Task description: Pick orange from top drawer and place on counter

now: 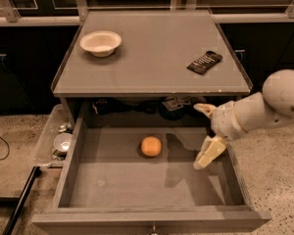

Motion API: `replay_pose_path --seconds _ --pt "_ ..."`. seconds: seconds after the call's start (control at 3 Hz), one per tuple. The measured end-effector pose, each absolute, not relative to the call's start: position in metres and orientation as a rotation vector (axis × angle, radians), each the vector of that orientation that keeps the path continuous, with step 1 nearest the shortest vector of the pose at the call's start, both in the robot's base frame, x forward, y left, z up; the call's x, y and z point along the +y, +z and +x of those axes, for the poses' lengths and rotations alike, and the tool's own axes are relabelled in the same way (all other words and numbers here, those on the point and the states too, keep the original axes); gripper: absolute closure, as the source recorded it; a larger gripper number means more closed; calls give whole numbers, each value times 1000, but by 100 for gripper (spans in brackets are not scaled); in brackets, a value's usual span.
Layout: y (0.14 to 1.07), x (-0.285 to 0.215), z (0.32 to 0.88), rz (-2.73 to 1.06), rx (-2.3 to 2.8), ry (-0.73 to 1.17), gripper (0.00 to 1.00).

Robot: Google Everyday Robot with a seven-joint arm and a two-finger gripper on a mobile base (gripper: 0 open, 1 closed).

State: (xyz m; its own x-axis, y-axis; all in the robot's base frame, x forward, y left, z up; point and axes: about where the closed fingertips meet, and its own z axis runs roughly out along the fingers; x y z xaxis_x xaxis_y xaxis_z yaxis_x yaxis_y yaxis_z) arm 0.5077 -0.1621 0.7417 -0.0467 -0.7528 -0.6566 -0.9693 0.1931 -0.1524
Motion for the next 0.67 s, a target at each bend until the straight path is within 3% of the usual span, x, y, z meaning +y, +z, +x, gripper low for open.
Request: replay_pose_path --seconds 0.67 --pt "704 -92 504 -1622 1617 518 0"
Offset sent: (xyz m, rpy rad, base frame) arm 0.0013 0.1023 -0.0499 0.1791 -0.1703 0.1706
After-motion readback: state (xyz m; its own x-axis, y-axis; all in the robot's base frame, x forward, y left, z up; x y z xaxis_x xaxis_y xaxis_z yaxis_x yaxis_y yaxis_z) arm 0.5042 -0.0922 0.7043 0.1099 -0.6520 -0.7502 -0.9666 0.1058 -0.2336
